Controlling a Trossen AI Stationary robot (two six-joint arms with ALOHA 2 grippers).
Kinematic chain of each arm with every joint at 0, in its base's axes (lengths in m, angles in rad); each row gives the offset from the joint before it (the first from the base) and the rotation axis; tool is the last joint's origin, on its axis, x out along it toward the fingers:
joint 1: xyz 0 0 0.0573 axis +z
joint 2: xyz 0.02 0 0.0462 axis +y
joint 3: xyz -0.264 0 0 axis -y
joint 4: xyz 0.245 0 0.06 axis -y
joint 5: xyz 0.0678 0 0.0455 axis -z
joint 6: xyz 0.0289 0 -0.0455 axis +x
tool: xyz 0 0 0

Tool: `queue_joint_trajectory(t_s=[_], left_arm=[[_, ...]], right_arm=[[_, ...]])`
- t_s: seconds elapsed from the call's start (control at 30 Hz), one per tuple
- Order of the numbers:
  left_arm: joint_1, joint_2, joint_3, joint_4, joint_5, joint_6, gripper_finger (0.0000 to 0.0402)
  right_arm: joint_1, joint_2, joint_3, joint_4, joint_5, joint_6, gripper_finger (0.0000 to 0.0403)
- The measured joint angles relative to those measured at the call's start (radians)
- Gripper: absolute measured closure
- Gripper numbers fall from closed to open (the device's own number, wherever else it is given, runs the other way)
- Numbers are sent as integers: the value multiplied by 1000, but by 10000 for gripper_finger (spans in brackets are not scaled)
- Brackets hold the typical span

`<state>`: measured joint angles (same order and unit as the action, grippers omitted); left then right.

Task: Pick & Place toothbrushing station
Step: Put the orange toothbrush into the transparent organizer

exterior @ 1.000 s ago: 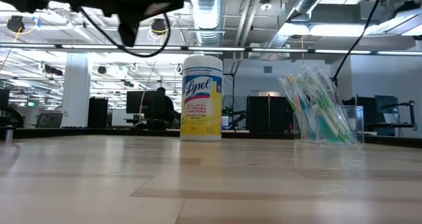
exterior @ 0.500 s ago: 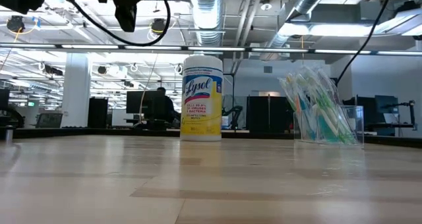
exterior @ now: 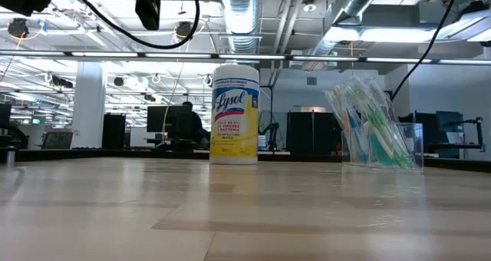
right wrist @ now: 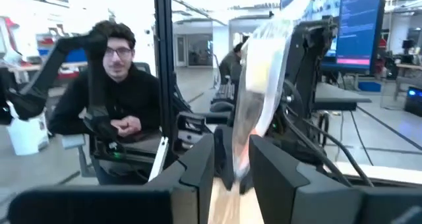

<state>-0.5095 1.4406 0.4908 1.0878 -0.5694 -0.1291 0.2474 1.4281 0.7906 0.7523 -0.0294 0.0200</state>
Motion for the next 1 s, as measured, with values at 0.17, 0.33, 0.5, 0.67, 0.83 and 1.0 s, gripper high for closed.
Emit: queue_joint_trajectory(t_s=[0.17, 0.33, 0.5, 0.67, 0.83, 1.0], left_arm=[[0, 0, 0, 13, 17, 17, 386], [8, 0, 0, 31, 27, 20, 385], [40, 0, 1, 39, 72, 17, 385], [64, 0, 4, 45, 98, 17, 385], [80, 20, 32, 50, 133, 20, 385], [112, 95, 58, 64, 145, 15, 385]], right_arm=[[-25, 0, 0, 17, -27, -2, 315], [-36, 0, 0, 39, -27, -21, 291], [-46, 0, 0, 74, -27, -27, 250], [-66, 0, 0, 74, -21, -21, 228], [-75, 1, 0, 83, -22, -21, 232], [-76, 1, 1, 112, -22, -21, 242]])
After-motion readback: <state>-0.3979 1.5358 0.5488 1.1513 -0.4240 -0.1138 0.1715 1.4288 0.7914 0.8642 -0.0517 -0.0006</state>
